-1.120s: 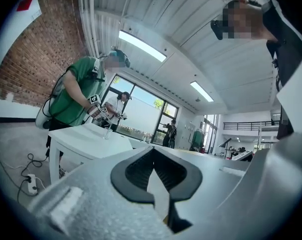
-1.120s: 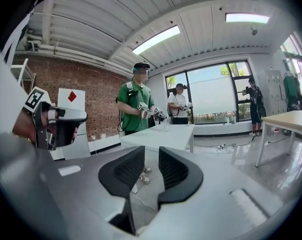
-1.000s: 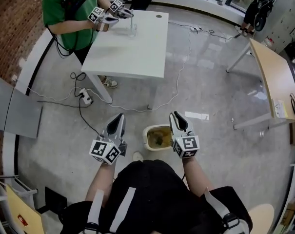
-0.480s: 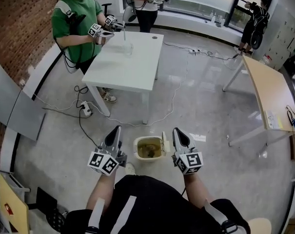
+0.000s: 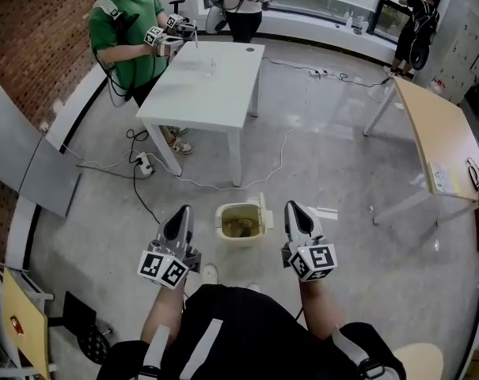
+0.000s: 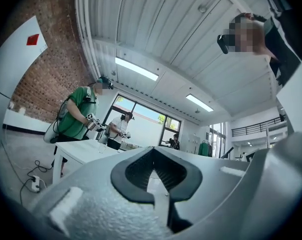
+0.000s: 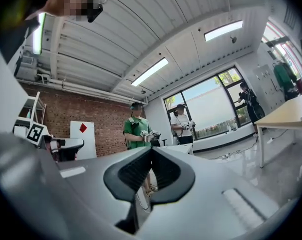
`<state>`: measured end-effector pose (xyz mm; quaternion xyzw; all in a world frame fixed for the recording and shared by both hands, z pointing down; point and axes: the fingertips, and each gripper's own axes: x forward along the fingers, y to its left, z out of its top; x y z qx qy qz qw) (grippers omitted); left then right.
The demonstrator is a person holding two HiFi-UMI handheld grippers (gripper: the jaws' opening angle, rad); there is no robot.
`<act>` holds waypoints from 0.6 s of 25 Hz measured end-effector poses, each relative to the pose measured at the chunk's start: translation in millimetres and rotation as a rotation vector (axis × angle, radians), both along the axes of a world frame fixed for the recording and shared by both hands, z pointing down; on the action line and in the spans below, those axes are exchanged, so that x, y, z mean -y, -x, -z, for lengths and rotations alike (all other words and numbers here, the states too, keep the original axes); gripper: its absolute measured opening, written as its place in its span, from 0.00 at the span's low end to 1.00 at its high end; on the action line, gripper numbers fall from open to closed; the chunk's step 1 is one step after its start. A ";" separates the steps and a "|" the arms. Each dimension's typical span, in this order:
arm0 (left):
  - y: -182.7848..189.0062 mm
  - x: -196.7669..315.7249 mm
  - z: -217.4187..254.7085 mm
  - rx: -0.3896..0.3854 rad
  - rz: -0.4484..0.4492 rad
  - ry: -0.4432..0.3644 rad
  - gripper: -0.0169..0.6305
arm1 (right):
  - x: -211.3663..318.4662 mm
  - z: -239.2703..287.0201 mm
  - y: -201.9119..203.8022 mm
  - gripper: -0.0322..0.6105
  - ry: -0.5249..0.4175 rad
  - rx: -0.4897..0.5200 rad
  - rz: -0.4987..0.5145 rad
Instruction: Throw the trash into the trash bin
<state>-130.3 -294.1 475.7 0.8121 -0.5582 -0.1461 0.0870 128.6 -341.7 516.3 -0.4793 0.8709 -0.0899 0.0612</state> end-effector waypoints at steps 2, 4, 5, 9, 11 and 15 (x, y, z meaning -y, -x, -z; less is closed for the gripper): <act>0.8 -3.4 3.7 0.016 -0.002 -0.003 0.03 | -9.3 2.7 -7.6 0.06 -0.012 -0.011 -0.014; -0.7 -5.5 9.1 0.030 -0.016 -0.021 0.03 | -17.2 6.9 -16.3 0.06 -0.023 -0.025 -0.037; -1.3 -5.8 11.2 0.036 -0.029 -0.031 0.03 | -20.4 8.8 -20.4 0.06 -0.026 -0.028 -0.051; 8.4 -7.5 14.6 0.040 -0.062 -0.054 0.03 | -30.6 13.7 -28.3 0.06 -0.031 -0.041 -0.104; 20.4 -9.8 15.3 0.051 -0.063 -0.061 0.03 | -34.6 16.4 -26.2 0.06 -0.041 -0.059 -0.125; 57.2 -4.3 20.8 0.009 -0.026 -0.066 0.03 | -38.1 21.0 -11.7 0.06 -0.053 -0.066 -0.158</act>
